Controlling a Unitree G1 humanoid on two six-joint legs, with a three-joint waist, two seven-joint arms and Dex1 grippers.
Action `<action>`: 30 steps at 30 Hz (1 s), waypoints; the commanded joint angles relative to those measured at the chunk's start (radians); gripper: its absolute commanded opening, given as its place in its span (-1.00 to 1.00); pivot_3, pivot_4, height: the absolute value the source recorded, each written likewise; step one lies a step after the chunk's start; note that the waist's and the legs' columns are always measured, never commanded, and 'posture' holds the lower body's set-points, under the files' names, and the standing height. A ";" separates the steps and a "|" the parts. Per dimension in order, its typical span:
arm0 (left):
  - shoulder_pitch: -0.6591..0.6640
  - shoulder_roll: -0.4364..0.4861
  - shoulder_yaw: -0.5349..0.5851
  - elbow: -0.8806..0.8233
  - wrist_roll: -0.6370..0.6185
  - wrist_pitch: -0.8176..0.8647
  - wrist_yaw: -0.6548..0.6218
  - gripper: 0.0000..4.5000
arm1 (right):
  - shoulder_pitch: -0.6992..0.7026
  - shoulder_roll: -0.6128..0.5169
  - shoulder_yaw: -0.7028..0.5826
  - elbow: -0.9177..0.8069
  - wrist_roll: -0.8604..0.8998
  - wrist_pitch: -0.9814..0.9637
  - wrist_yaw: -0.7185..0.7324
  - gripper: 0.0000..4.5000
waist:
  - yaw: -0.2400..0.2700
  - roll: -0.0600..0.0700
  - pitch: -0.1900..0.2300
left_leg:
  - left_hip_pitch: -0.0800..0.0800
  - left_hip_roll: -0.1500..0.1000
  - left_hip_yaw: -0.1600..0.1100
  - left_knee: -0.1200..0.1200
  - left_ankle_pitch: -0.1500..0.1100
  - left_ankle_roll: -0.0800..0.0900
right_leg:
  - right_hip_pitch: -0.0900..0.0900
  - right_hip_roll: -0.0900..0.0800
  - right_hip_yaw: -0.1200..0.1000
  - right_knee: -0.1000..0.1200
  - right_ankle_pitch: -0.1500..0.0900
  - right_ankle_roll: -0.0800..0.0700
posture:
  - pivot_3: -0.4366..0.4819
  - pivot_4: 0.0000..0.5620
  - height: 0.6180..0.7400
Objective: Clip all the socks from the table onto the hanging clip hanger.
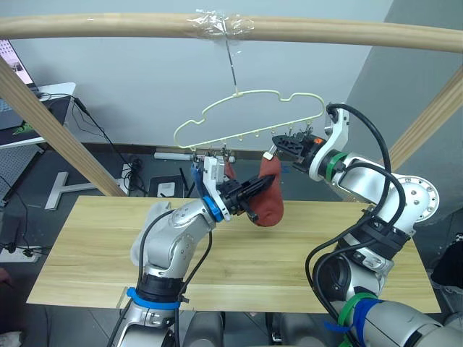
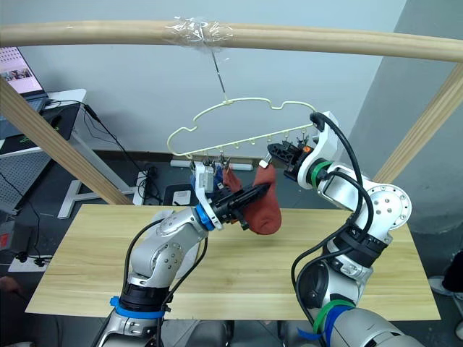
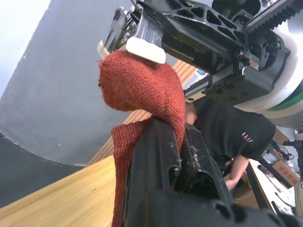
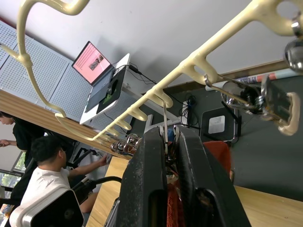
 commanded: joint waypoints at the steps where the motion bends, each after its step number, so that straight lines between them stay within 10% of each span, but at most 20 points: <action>1: -0.007 0.002 0.002 -0.035 -0.014 -0.014 -0.005 -1.00 | -0.012 -0.004 -0.006 -0.015 0.054 0.008 -0.006 -0.56 | 0.000 0.000 0.000 | 0.000 0.000 0.000 0.000 0.000 0.000 | 0.000 0.000 0.000 0.000 0.000 0.000 | 0.10 -0.32 1.00; 11: -0.021 0.005 -0.006 -0.018 0.004 -0.028 -0.001 -0.89 | -0.004 -0.050 -0.001 -0.033 0.107 0.008 0.013 1.00 | 0.001 0.000 0.000 | -0.014 0.000 0.000 0.001 0.000 0.000 | -0.014 0.000 0.000 0.002 0.003 -0.005 | 0.10 -0.32 1.00; 25: 0.040 0.118 0.023 -0.008 0.012 -0.010 -0.027 0.96 | 0.338 -0.377 0.273 -0.339 0.092 -0.176 0.200 1.00 | 0.000 0.000 0.000 | -0.013 0.000 0.001 0.001 0.000 0.000 | -0.014 0.002 0.000 0.002 0.000 0.000 | 0.12 -0.30 1.00; 30: 0.071 0.186 0.063 -0.033 0.034 -0.015 -0.005 0.99 | 0.507 -0.480 0.490 -0.440 -0.096 -0.416 0.211 1.00 | 0.001 0.000 0.000 | -0.013 0.001 0.000 0.002 0.000 0.000 | -0.014 0.004 0.000 0.002 0.000 0.001 | 0.12 -0.31 1.00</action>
